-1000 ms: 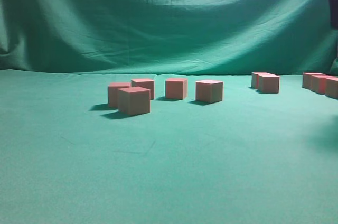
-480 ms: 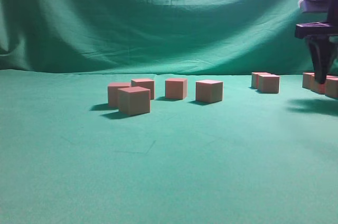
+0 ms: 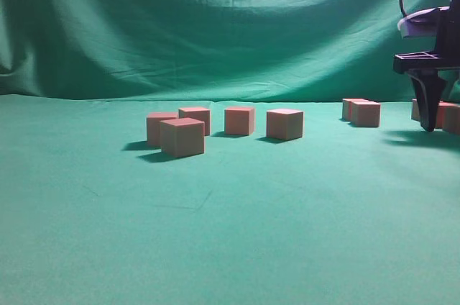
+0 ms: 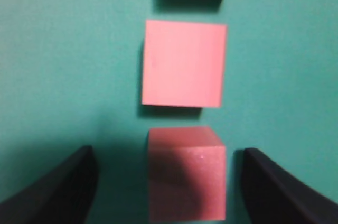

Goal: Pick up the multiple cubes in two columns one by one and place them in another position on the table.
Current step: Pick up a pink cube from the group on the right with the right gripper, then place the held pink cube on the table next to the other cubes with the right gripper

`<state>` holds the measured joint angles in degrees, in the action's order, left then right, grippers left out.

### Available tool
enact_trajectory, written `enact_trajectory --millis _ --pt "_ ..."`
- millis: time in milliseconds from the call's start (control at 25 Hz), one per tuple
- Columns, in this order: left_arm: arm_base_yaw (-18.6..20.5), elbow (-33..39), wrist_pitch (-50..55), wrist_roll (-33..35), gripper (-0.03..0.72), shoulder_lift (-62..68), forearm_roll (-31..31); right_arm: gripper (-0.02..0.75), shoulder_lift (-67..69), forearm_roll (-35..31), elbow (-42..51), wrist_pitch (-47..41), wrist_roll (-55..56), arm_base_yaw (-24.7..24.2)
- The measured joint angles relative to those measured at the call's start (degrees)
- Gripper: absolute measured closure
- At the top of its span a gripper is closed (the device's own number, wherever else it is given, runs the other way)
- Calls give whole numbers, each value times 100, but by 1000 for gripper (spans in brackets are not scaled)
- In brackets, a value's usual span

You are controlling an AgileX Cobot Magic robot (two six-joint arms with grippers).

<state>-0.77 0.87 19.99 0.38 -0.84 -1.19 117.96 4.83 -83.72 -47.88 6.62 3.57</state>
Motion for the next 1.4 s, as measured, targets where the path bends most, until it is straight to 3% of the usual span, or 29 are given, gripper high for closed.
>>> enact_trajectory --millis 240,400,760,880,1120,1400 --pt "0 0 0 0 688 0 0 484 0 33 0 -57 39 0" --pt "0 0 0 0 688 0 0 480 -14 57 -12 -180 92 0" --pt "0 0 0 0 688 0 0 480 -969 -187 -438 -1671 165 219" --pt "0 0 0 0 688 0 0 480 -1541 -241 -460 -2059 134 719" --pt "0 0 0 0 688 0 0 480 -2298 -292 -450 -2277 1 2358" --pt "0 0 0 0 688 0 0 480 -2348 -325 122 -1671 -556 3901"
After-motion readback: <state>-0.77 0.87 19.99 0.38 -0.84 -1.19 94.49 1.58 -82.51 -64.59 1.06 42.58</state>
